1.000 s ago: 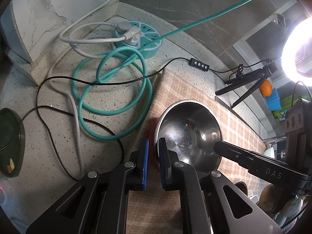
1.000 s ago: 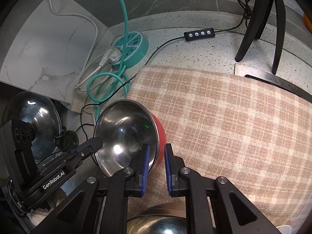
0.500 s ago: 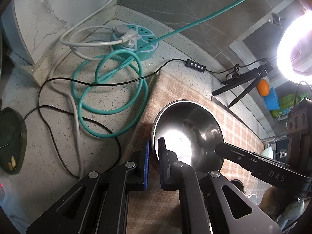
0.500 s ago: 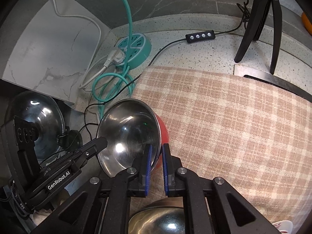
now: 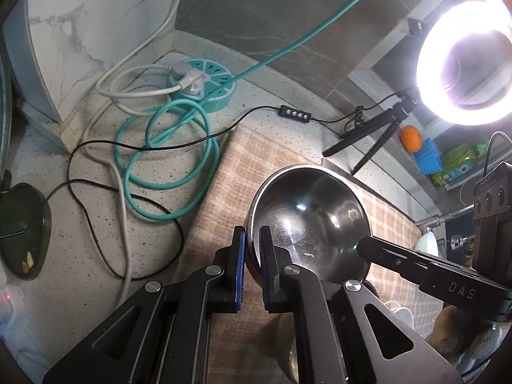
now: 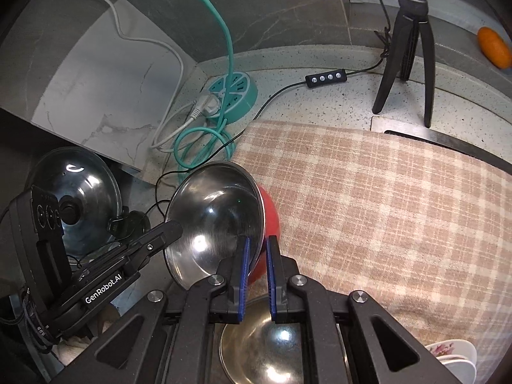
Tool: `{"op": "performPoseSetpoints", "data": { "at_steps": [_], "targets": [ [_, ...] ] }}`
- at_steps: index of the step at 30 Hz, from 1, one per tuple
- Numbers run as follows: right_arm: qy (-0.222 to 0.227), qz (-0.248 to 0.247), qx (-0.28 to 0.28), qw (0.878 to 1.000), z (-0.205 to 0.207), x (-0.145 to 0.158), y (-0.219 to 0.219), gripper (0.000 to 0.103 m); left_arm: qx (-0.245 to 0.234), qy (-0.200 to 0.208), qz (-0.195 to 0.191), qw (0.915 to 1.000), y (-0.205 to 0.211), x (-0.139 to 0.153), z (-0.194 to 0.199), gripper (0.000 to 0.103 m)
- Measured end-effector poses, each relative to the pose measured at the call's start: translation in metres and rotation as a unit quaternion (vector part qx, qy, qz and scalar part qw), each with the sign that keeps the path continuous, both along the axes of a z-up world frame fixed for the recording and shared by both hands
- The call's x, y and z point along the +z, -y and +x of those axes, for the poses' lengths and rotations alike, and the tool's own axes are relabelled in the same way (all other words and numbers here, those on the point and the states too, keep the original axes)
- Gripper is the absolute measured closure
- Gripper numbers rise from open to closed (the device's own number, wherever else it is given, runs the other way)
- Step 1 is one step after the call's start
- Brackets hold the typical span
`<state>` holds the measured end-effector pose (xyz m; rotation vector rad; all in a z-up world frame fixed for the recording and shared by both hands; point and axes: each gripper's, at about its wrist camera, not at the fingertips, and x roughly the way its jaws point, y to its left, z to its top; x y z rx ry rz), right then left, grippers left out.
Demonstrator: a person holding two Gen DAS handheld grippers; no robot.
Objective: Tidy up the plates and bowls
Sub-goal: 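Lower the steel bowl into the red-exterior bowl with the right gripper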
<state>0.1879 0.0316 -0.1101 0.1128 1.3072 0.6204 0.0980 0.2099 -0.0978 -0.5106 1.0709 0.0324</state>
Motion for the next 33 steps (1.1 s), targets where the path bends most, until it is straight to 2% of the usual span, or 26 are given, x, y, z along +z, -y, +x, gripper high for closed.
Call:
{"op": "performPoseSetpoints", "data": {
  "at_steps": [9, 19, 33],
  "targets": [
    [0.016, 0.012, -0.008, 1.0, -0.022, 0.026, 0.023, 0.093, -0.015, 0.019, 0.005, 0.9997, 0.023, 0.019, -0.016, 0.096],
    [0.03, 0.013, -0.014, 0.999, -0.053, 0.037, 0.056, 0.093, -0.037, 0.026, 0.006, 0.999, 0.051, 0.029, -0.036, 0.096],
    [0.026, -0.009, -0.023, 0.999, -0.086, 0.024, 0.085, 0.093, -0.069, 0.011, 0.017, 0.9974, 0.085, 0.022, -0.055, 0.096]
  ]
}}
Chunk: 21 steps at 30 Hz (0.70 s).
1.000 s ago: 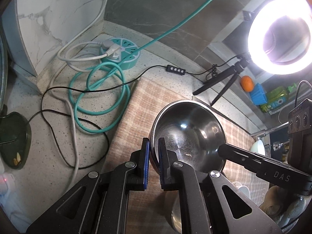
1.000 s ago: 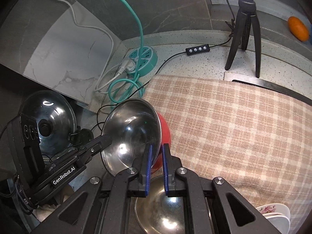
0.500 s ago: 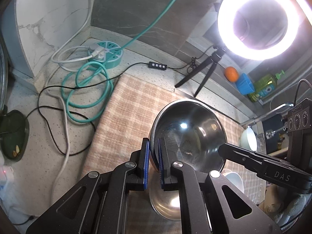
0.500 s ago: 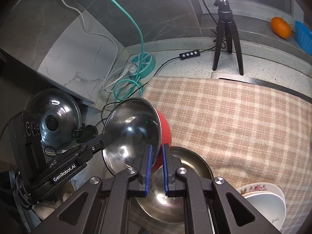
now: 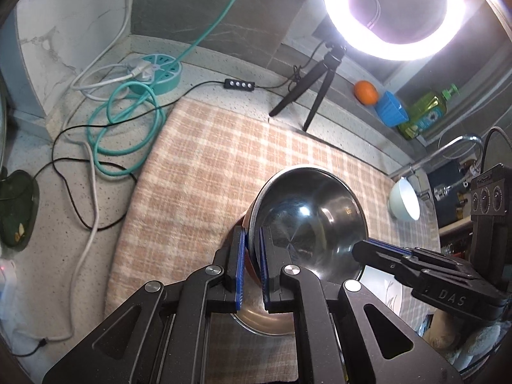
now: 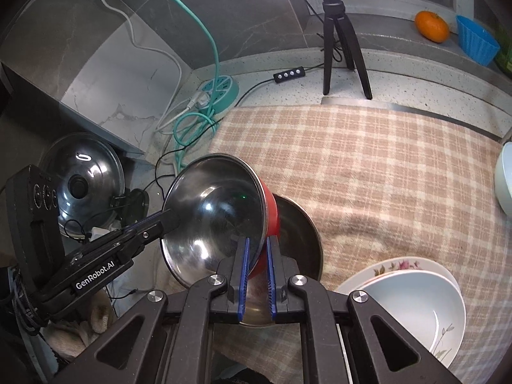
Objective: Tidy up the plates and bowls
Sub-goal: 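Lower the steel bowl into the red-exterior bowl with the right gripper, then open the right gripper and lift it off the nested bowls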
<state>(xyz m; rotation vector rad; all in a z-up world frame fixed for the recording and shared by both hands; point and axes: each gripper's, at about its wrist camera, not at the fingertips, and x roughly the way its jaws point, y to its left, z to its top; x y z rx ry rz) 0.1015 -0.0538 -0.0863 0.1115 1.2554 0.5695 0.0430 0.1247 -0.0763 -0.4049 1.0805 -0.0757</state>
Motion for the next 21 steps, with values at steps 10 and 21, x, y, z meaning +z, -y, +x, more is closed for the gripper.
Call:
{"op": "performPoseSetpoints", "data": {
  "at_steps": [10, 21],
  "targets": [
    [-0.014, -0.019, -0.004, 1.0, -0.007, -0.021, 0.006, 0.093, -0.012, -0.024, 0.015, 0.9995, 0.012, -0.02, -0.003, 0.096],
    [-0.019, -0.046, 0.002, 0.999, -0.007, -0.041, -0.001, 0.094, -0.02, -0.045, 0.034, 0.9982, 0.017, -0.038, -0.001, 0.096]
  ]
}}
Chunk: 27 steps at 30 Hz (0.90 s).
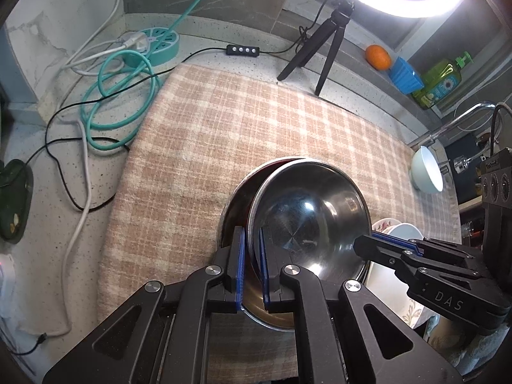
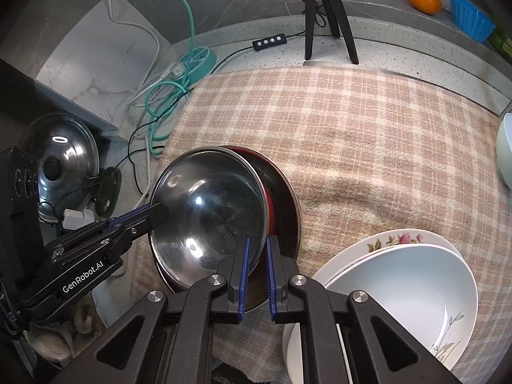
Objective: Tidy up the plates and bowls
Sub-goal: 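Open the right gripper and lift it off the nested bowls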
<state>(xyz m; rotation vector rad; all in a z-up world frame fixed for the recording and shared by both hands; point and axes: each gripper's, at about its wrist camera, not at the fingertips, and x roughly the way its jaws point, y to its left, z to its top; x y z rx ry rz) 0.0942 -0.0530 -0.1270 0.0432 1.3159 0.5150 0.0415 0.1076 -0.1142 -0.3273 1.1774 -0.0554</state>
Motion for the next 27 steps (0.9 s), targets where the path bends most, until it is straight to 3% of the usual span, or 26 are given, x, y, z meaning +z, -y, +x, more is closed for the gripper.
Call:
{"op": "performPoseSetpoints", "data": {
  "at_steps": [27],
  "targets": [
    [-0.001, -0.032, 0.012, 0.999, 0.004, -0.014, -0.007, 0.093, -0.008, -0.013, 0.012, 0.9998, 0.002, -0.011, 0.002, 0.096]
  ]
}}
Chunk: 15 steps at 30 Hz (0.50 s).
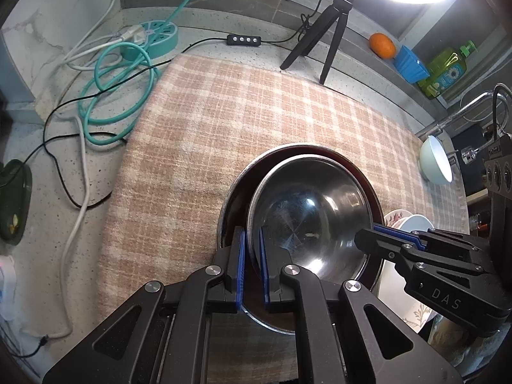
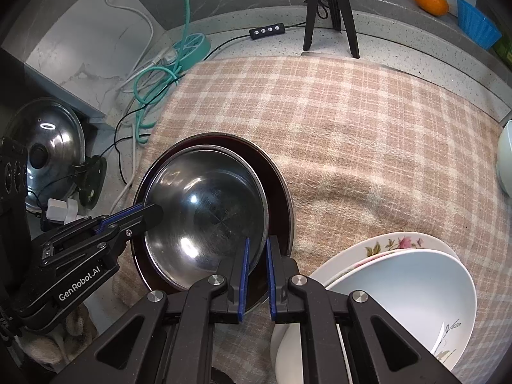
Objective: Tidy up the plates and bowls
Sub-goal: 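Open the right gripper and lift it off the nested bowls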
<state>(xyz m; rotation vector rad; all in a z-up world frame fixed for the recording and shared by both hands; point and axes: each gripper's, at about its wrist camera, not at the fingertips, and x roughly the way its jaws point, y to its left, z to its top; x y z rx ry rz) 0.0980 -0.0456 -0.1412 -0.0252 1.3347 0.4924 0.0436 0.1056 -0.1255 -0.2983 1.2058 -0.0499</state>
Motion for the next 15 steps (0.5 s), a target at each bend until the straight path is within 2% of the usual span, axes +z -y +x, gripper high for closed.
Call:
{"op": "performPoseSetpoints", "data": {
  "at_steps": [11, 15],
  "targets": [
    [0.006, -0.006, 0.003, 1.0, 0.0, 0.0017, -0.0034, 0.091, -0.004, 0.0, -0.001, 1.0, 0.0014, 0.0001, 0.0002, 0.093],
    [0.017, -0.004, 0.003, 1.0, 0.0008, 0.0064, -0.0009, 0.087, 0.0, 0.002, -0.003, 1.0, 0.0004, 0.0018, 0.0, 0.093]
  ]
}}
